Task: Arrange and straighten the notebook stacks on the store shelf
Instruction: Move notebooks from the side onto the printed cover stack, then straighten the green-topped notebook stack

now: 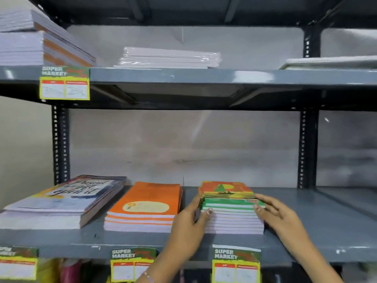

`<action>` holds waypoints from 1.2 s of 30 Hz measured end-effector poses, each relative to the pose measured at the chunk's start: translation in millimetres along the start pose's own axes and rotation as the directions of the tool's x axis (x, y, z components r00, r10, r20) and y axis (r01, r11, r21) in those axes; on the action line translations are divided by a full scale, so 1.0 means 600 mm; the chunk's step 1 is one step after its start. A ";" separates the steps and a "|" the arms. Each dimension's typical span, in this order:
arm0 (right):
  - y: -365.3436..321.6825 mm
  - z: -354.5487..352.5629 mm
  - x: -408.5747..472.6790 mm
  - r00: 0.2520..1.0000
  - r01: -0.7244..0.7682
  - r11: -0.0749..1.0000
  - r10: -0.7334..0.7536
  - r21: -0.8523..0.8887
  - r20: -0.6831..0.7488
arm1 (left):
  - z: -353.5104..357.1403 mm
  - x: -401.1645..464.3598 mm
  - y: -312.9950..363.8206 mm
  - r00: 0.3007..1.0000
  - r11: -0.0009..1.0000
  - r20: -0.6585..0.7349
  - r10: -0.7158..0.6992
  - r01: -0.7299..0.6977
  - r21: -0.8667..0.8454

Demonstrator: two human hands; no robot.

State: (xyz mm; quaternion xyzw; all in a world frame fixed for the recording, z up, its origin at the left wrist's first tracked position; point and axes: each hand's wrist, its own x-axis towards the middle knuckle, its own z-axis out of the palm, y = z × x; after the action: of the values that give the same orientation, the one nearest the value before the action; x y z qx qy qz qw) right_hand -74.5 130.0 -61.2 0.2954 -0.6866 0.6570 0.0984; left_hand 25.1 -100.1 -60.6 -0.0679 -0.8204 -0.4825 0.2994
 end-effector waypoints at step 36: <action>0.021 -0.012 0.008 0.991 0.029 0.997 -0.038 0.075 0.125 | 0.011 0.010 -0.027 0.971 0.985 -0.227 -0.077 0.039 -0.165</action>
State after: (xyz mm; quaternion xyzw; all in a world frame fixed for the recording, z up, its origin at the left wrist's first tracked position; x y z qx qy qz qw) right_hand -86.9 135.3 -68.7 0.3511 -0.6620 0.6599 0.0549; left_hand 10.6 -104.5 -71.8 -0.0107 -0.7401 -0.5598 0.3726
